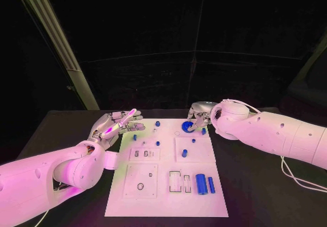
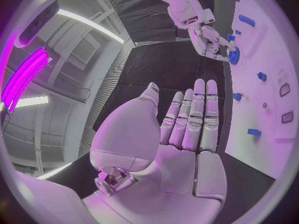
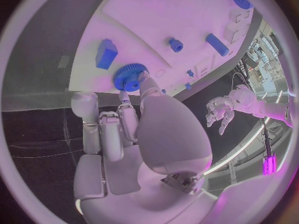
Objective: Assemble the parts on the task board
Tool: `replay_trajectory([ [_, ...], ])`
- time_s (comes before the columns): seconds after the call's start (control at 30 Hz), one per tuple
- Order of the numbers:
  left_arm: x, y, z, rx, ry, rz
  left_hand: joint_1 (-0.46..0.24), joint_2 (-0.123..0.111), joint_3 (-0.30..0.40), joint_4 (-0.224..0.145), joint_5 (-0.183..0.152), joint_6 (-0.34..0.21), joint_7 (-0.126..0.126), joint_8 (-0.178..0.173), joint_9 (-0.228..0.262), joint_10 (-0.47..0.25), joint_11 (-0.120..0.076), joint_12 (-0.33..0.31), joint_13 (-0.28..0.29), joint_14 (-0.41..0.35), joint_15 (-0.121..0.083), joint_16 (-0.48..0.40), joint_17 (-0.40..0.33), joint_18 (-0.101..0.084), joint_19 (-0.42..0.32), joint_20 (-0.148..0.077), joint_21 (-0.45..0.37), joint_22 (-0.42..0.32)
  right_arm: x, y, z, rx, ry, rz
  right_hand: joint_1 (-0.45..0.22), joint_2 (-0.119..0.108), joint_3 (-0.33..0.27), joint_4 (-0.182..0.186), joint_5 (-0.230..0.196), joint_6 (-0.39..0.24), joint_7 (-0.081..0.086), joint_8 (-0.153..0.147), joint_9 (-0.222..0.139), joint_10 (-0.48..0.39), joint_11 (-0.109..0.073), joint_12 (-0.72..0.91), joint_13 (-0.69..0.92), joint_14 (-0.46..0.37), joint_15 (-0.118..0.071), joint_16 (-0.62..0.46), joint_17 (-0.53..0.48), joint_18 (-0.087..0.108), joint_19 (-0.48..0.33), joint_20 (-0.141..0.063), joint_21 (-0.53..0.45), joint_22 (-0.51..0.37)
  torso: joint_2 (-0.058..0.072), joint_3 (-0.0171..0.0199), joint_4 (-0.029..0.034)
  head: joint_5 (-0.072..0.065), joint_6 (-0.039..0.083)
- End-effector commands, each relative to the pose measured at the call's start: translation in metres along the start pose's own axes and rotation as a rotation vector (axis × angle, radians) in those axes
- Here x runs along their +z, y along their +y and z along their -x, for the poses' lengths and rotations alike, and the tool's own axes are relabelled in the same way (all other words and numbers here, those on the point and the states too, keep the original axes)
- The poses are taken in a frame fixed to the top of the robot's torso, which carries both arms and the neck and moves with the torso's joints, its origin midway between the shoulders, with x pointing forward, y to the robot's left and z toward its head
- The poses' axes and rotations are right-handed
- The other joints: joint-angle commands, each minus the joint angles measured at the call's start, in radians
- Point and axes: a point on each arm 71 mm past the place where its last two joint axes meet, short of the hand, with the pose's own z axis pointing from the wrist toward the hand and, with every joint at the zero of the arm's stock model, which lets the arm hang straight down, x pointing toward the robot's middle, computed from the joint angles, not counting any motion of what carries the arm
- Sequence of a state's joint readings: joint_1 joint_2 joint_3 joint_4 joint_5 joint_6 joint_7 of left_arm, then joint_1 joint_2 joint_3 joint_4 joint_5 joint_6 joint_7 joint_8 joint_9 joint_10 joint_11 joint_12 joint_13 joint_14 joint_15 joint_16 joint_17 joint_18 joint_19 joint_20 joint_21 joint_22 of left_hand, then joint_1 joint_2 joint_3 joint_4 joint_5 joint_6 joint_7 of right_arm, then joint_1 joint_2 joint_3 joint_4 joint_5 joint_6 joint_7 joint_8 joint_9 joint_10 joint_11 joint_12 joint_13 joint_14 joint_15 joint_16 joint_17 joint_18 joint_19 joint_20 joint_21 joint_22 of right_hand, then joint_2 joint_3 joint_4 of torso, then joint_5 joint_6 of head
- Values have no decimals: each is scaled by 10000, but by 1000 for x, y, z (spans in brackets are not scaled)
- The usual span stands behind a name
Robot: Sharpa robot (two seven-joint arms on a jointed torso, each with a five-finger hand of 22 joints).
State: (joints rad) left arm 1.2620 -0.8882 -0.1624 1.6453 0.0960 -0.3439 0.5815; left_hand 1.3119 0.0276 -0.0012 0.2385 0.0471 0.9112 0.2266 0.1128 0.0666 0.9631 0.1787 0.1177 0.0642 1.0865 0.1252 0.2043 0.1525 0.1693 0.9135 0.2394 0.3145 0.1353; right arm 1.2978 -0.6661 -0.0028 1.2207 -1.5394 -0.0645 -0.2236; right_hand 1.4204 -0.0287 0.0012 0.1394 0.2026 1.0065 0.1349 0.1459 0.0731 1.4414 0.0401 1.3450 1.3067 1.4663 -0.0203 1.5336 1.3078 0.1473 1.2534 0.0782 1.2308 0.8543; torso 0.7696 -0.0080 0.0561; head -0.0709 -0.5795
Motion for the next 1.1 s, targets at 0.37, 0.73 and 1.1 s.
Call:
replay_trajectory([
  [0.37,0,-1,-2,-50,146,-22,68,29,-15,-39,15,53,-1,-45,-9,-46,9,-78,-9,47,28,-72,12,132,68,-26,-40,-17,-5,25,12,-597,-2178,1113,421,547,948,-350,-235,801,-314,192,177,347,-207,555,805,899,-284,142,1907,-250,219,-186,253,381,-6,-1,11,22,9],
  [0.73,0,0,-3,-62,167,-14,137,55,-15,-102,16,48,-17,-81,-10,-55,5,-118,-10,63,25,-105,24,134,79,-27,-55,-34,-9,63,12,-437,-2467,1911,-37,345,1242,-196,49,759,-258,-55,103,283,-157,449,752,902,-244,148,1933,-253,214,-159,270,393,11,-10,31,149,22],
  [1.1,1,0,-4,-89,220,-5,137,55,-15,-102,16,48,-17,-81,-10,-55,5,-118,-10,63,25,-105,24,134,79,-27,-55,-34,1,105,6,-705,-2381,2389,-190,262,1366,-141,119,763,-239,-133,82,255,-140,395,719,896,-231,139,1911,-251,207,-147,270,389,7,-21,25,299,-31],
])
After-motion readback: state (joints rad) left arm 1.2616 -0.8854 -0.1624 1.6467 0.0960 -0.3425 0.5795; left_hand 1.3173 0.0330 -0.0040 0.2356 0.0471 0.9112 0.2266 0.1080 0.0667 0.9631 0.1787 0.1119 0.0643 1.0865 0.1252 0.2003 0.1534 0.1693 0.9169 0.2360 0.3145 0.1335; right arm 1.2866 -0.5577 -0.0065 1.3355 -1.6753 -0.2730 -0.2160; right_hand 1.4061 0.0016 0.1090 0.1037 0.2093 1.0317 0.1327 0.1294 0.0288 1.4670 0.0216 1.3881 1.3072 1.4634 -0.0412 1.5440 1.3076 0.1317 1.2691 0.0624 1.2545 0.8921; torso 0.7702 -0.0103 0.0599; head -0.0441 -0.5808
